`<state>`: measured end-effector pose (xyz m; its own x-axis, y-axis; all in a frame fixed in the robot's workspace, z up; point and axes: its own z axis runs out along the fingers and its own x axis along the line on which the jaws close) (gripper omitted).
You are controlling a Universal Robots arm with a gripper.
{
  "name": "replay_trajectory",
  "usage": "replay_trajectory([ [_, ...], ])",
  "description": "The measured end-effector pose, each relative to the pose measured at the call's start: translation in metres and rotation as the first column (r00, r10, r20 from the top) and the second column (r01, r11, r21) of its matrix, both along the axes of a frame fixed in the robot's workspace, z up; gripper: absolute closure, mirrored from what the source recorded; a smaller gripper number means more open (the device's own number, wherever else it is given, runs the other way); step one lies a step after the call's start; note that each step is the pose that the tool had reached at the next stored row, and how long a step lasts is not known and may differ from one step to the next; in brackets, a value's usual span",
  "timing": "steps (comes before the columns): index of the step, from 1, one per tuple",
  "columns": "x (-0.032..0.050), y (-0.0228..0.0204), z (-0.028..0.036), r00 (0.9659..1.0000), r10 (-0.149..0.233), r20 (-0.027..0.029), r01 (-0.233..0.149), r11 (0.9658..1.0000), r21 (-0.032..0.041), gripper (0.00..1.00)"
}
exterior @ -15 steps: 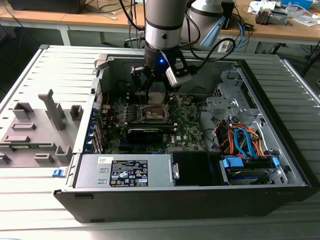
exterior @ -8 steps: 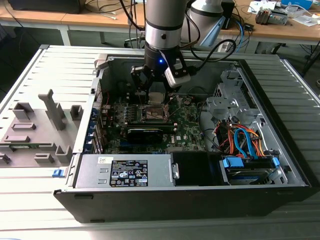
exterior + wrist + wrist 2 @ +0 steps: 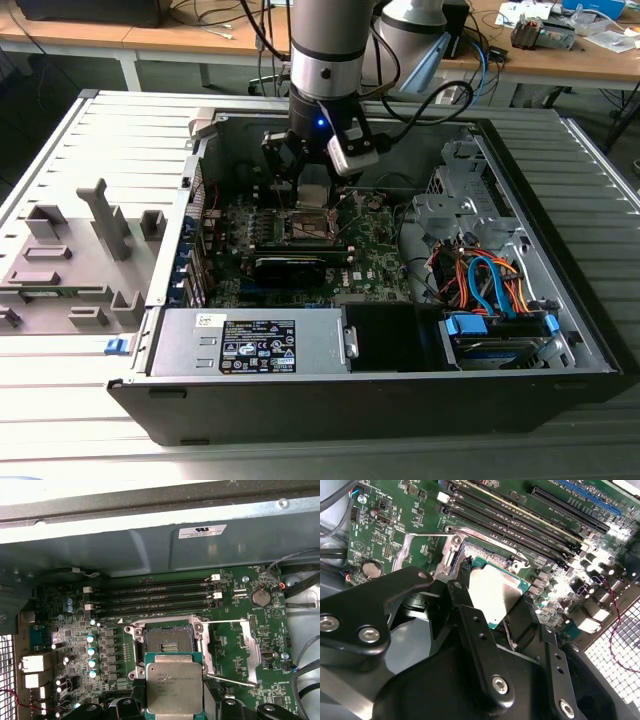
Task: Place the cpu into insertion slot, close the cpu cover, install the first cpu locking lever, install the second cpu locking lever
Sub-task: 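Place the cpu into insertion slot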
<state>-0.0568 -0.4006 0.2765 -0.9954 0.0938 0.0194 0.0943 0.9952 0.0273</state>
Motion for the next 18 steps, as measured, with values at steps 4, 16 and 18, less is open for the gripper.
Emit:
replay_trajectory([
  [4, 0.0000, 0.0000, -0.0002, 0.9998, -0.017, 0.0000, 0.017, 0.9998, 0.0000, 0.46],
  [16, 0.0000, 0.0000, -0.0008, 0.9983, -0.057, 0.0000, 0.057, 0.9983, 0.0001, 0.46],
  [18, 0.0000, 0.0000, -0.0009, 0.9980, -0.064, 0.0000, 0.064, 0.9980, 0.0000, 0.46],
])
